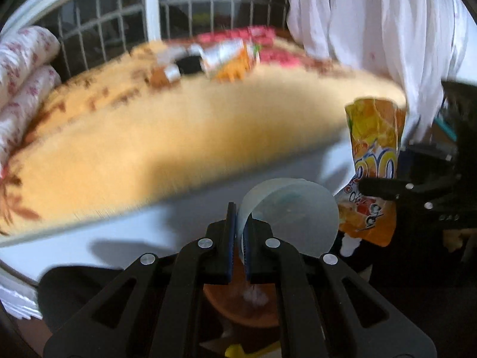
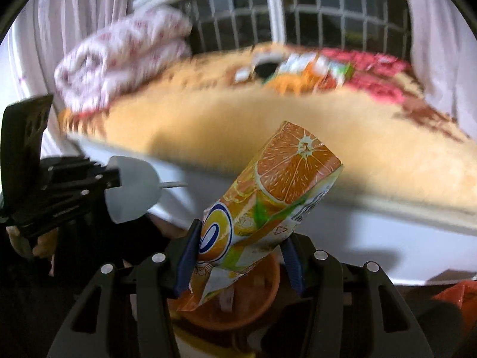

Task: Collect trash
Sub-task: 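Move both tools over the orange bin and open both grippers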

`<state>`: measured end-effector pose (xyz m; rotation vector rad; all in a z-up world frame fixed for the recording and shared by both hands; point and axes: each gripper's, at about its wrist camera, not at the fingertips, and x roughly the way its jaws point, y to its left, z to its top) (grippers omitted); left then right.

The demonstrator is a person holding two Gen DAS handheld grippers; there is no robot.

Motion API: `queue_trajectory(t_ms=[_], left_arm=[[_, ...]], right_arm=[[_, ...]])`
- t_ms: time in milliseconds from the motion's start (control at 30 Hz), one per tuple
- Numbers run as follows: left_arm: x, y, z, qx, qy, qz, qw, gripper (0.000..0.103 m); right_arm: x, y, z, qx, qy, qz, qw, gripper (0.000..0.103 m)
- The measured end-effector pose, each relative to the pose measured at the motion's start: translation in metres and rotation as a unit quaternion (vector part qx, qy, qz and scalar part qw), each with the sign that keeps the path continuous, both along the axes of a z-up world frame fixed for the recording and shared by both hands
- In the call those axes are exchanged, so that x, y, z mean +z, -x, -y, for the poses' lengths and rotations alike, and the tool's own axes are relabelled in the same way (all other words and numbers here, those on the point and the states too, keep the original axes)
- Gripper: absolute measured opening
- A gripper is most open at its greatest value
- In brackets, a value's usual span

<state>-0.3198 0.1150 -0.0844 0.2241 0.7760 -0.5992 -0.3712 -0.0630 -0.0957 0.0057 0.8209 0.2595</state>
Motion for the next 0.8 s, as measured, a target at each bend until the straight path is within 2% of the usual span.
queue_trajectory(t_ms=[200, 333, 433, 467, 533, 600, 667, 800], left_arm=[[-0.074, -0.024, 0.006, 0.002, -0.048, -0.093, 0.9945, 0.004], [-0.098, -0.037, 0.007, 0.013, -0.070, -0.121, 0.9901, 0.004], [-0.108, -0.042, 0.008, 0.011, -0.081, -0.139, 0.9870, 0.004], [-0.113, -0.043, 0.009, 0.009, -0.086, -0.149, 0.9850, 0.004], [-0.120, -0.045, 0.011, 0.008, -0.097, -0.161, 0.9823, 0.017], [-0.123, -0.044, 0.014, 0.010, -0.110, -0.157, 0.9813, 0.044], [-0.119, -0.041, 0.014, 0.009, -0.112, -0.144, 0.9832, 0.049], [-0.111, -0.038, 0.010, 0.006, -0.095, -0.139, 0.9857, 0.050]], right_arm=[[-0.058, -0.028, -0.029, 0.039, 0.036, -0.096, 0.994, 0.051], [-0.099, -0.046, -0.040, 0.056, 0.050, -0.158, 0.985, 0.051], [-0.114, -0.052, -0.043, 0.068, 0.052, -0.185, 0.979, 0.053], [-0.119, -0.054, -0.044, 0.072, 0.053, -0.195, 0.977, 0.061], [-0.124, -0.057, -0.046, 0.075, 0.061, -0.204, 0.974, 0.076], [-0.124, -0.058, -0.046, 0.075, 0.066, -0.203, 0.974, 0.077], [-0.122, -0.057, -0.044, 0.074, 0.057, -0.206, 0.974, 0.077], [-0.109, -0.052, -0.030, 0.063, 0.041, -0.198, 0.977, 0.077]])
